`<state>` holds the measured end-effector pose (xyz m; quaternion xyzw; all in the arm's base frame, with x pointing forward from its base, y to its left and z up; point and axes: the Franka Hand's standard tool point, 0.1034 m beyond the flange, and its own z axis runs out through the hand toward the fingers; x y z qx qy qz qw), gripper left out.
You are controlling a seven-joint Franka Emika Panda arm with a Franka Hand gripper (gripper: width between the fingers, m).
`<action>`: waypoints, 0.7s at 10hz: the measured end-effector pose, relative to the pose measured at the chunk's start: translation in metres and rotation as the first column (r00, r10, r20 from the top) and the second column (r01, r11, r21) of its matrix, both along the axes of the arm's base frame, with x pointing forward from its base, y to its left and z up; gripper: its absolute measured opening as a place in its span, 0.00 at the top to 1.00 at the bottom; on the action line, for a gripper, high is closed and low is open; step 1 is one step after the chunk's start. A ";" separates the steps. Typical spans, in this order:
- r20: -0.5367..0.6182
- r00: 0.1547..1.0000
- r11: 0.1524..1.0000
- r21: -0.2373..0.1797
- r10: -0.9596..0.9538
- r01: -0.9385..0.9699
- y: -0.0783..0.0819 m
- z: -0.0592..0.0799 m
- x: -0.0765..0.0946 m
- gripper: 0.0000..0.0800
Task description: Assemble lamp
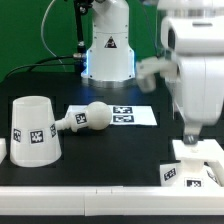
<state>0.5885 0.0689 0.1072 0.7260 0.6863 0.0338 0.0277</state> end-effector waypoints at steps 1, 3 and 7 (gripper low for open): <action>-0.002 1.000 1.000 -0.002 -0.007 0.007 -0.004 0.001 -0.020 0.13; -0.007 1.000 1.000 -0.003 -0.013 0.013 -0.006 -0.002 -0.022 0.13; -0.011 1.000 1.000 -0.004 -0.007 0.007 -0.008 -0.004 -0.027 0.13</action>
Offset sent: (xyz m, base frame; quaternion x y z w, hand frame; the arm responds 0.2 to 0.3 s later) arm 0.0000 0.0000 0.0000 0.0000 0.0000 0.0000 1.0000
